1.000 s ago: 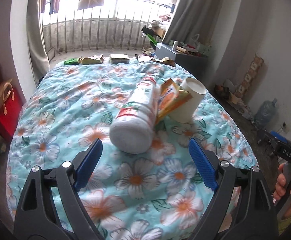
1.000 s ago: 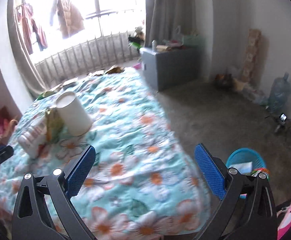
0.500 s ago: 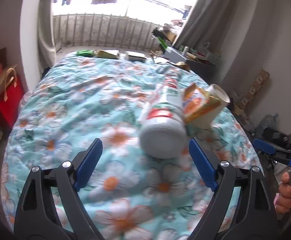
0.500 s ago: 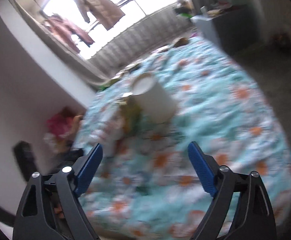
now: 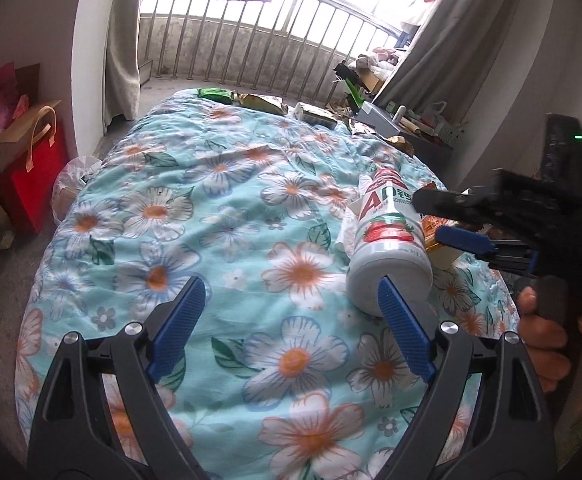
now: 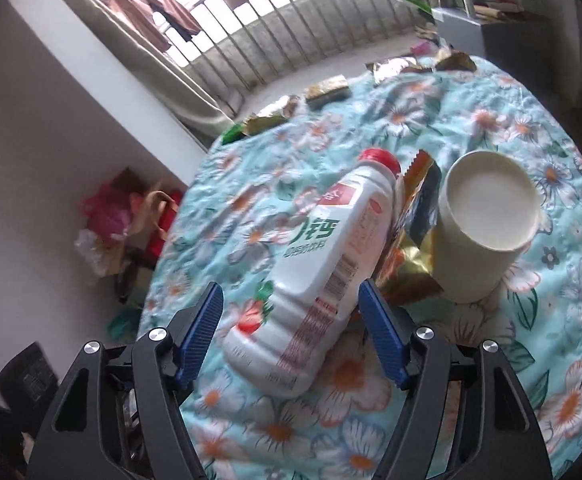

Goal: Collect trash
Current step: 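Grasp the white milk bottle with the right tool while the left reaches the tissue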

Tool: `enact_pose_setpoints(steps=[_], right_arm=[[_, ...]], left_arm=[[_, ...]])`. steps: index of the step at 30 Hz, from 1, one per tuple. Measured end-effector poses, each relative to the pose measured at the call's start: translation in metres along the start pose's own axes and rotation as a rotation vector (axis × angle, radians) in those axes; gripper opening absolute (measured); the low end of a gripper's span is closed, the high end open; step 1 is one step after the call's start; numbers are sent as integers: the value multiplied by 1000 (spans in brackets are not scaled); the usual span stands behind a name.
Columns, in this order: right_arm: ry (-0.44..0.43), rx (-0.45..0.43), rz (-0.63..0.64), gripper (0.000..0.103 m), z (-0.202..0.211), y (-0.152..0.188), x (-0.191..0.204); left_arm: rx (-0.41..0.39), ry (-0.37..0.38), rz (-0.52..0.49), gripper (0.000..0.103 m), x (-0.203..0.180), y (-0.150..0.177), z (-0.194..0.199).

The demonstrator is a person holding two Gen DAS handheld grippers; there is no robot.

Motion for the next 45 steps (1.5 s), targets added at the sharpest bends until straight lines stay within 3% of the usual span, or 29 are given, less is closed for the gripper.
enact_pose_setpoints(steps=[4,13,17,21,25,28,34,40,45], right_arm=[[15,40,-41,69,-20,1,-7],[-23,59,53,68,-29,6,12],[-111,105,175,67,-14,31,34],[-127,152,332,66,6,71,48],[-141,196,384,65,29,113,40],[-176,203,319,63,48,124,24],[-259,187,71,63,90,141,-33],[-231,119,-62,62,107,143,-72],[-264,71,-229,62,104,130,-102]], left_arm=[[4,0,19,84,7,0,-1],[-13,-22,57,84,24,-2,6],[-18,-43,77,83,34,-4,11],[-28,-63,86,83,40,-7,16],[-27,-65,79,83,37,-8,17],[-22,-52,60,83,26,-6,16],[1,2,2,83,-11,1,9],[23,55,-63,83,-49,6,-4],[40,69,-135,83,-69,-3,-24]])
Point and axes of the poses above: each gripper's, at about its wrist camera, not at the fingertips, and z roughly against the way its jaws point, x to its left, y to its underside, the point moved 8 cm from there along -z, roughly the way its jaws point, and after that the axes turned 5 degrees about z, right-handed, at the moved point
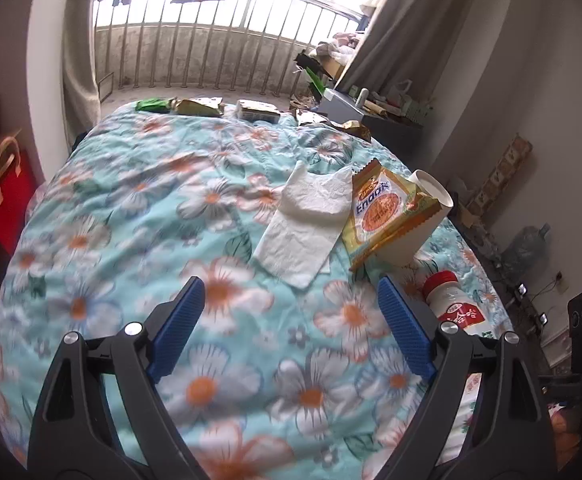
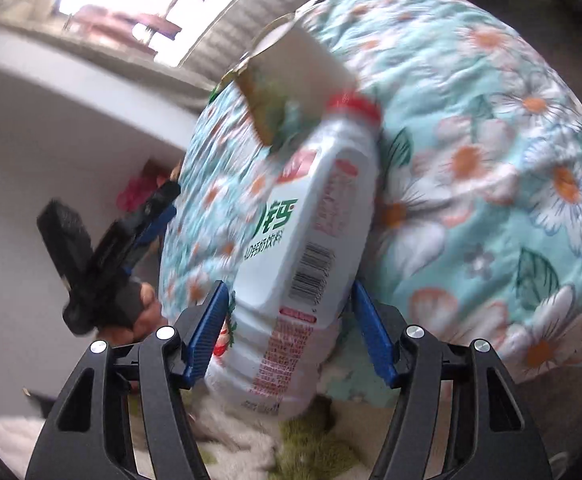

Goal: Collect trash
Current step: 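Grasp the white milk bottle with the right tool while the left reaches the tissue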

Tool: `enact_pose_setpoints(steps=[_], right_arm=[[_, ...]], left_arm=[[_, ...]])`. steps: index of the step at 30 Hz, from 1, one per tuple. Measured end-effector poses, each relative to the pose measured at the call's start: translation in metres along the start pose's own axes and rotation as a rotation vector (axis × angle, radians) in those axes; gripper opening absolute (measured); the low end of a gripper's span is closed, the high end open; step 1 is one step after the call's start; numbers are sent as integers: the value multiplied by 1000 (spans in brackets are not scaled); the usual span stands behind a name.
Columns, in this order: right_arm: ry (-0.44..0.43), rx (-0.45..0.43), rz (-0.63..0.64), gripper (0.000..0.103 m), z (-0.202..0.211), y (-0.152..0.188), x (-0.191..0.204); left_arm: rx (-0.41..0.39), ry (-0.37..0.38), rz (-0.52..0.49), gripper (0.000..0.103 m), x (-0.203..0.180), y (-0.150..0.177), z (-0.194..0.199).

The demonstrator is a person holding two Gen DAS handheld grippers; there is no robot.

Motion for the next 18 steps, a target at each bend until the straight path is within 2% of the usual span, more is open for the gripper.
enact_pose_setpoints(steps=[4,6,8,13,16,17,18], right_arm=[[15,-36,-53,62,2,-17,-16],[-1,-41,-67,62,1,-21,-18],[-6,-41,-64,62,0,-25,-21],[-46,-8,-62,62,-14,-21,-21],[-59,-2,-63,63,-22,-18,-24],[-67,-3,-68,63,-22,-17,-25],[-76,-3,-73,63,-22,-17,-27]], left_arm=[[79,5,-44,83,-2,-18,-34],[129,15,-62,74,-5,-26,-54],[176,20,-95,73,-9,-33,-77],[266,-5,-175,64,-15,-33,-123],[268,-46,-220,55,-17,-30,-137],[259,-50,-230,49,-18,-30,-137],[255,-50,-236,40,-18,-30,-136]])
Point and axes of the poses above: each gripper's, at about its wrist camera, not at the fingertips, and z roughly against the way its jaws point, x to its left, y to its underside, the point moved 8 cm from there along -z, roughly the way its jaws point, and after that the axes turned 5 degrees about z, right-handed, at the moved point
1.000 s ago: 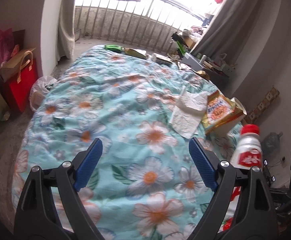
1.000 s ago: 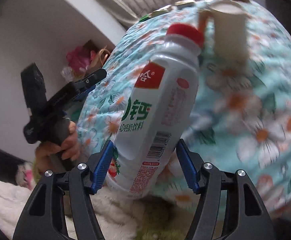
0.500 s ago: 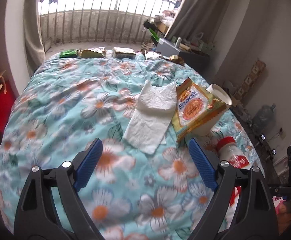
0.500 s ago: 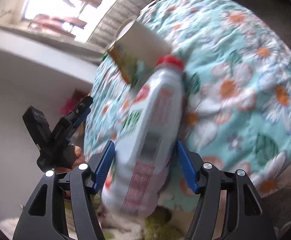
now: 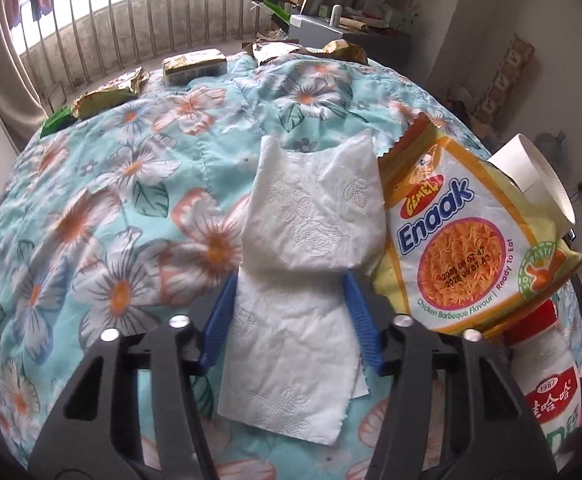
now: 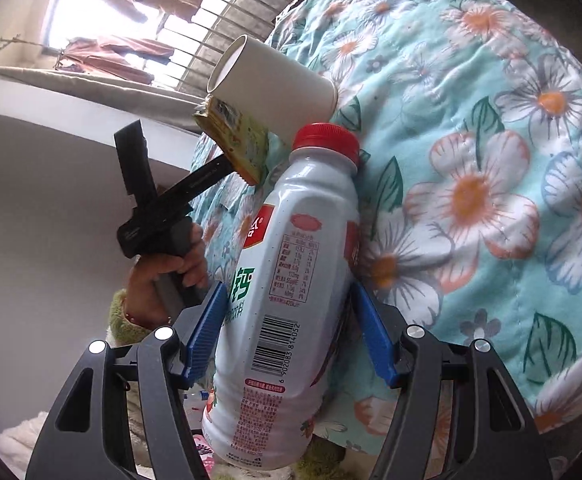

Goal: Collect trash
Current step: 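Grasp the white milk bottle with the right tool while the left reaches the tissue, then grasp the white tissue with the left tool while the right holds the bottle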

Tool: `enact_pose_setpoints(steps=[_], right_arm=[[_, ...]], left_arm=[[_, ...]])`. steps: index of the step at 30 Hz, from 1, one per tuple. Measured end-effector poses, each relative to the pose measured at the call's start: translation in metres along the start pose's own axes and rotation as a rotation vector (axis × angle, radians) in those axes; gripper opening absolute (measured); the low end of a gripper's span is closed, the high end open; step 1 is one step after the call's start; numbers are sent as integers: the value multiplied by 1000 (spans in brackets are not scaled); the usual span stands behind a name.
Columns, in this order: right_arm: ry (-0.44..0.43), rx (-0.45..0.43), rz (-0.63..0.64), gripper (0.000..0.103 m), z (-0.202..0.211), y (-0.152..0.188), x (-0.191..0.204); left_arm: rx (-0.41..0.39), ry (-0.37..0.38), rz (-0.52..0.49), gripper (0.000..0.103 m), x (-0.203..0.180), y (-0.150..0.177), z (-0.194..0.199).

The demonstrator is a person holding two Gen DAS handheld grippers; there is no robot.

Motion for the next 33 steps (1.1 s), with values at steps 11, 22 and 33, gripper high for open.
enact_pose_setpoints(steps=[11,22,33], right_arm=[[-23,-52,-18,59,32,4,-6],[66,-102,25,58,71,14,-16],[126,-68,54,59,61,17,-12]], left_arm=[[-49,57,74,4,6,23,56],[-85,-171,-132,4,-1,112,145],[-31,55,128,48,8,146,136]])
Point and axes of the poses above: each gripper's, at about its wrist camera, not at the fingertips, and z roughly against the way its jaws point, x to its left, y to its underside, the point moved 8 cm from there along -z, roughly the way its jaws point, and after that the axes turned 5 degrees about z, right-handed, at the moved point
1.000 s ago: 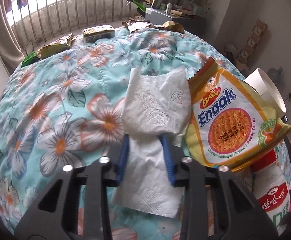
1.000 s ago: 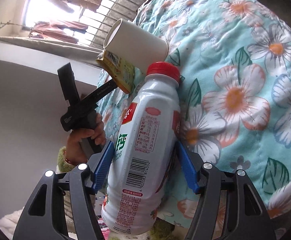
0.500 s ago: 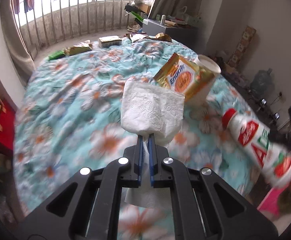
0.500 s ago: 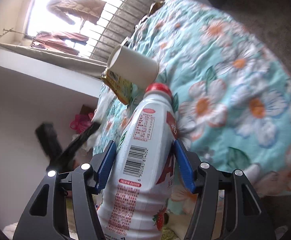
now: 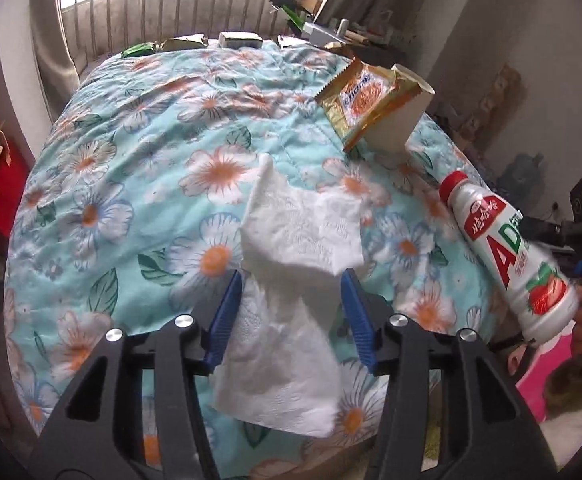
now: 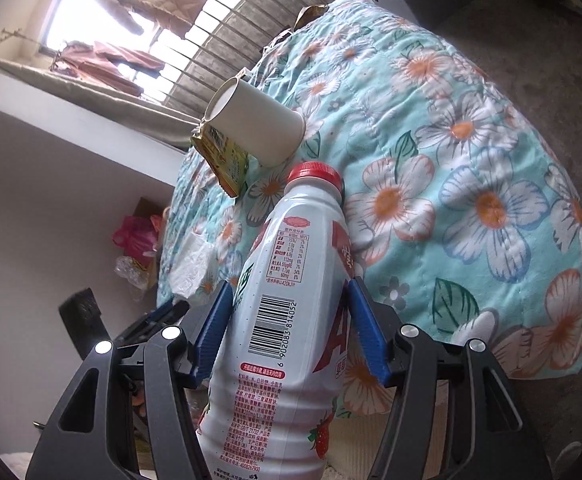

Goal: Collect trash
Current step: 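Grasp the white tissue with the left tool while the right holds the bottle, then lift the tissue and milk bottle and carry them to the wastebasket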

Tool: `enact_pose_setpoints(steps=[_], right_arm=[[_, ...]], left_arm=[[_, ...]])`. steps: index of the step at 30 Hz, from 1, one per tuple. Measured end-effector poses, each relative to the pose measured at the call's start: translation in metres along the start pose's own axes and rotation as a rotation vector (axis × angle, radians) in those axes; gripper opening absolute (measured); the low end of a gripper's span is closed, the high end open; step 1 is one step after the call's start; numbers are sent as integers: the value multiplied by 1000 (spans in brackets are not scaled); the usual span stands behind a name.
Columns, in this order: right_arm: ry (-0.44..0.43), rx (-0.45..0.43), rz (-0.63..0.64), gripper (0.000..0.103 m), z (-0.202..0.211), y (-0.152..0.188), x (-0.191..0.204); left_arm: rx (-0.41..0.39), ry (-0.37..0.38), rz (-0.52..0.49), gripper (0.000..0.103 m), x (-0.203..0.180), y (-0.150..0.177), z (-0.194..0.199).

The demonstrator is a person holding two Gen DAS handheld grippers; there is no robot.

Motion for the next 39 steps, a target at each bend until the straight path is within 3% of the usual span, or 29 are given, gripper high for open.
enact_pose_setpoints(steps=[5,10,12,23,39], right_arm=[[-18,26,-41,59,-10,1,-4],[-13,41,-66,62,-17,1,-9],[-9,52,-66,62,-21,1,-9],[64,90,11,62,-35,5,-3],[61,72,36,60,-27,8,5]], left_arm=[[7,-136,-103,48,-8,0,-20],[-10,-181,-123,48,-12,-2,-30],[-15,-194,-130,43,-13,-3,-33],[-28,-207,-138,17,-19,-5,-32],[-67,-214,-143,9,-20,-10,-20]])
Point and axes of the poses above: each gripper's, at about its wrist camera, not at the fingertips, and z roughly against the way its jaws point, x to its left, y to its underside, the point moved 8 cm from there along -z, roughly the way its jaws point, and after that the axes turned 5 degrees about z, right-handed, at the moved point
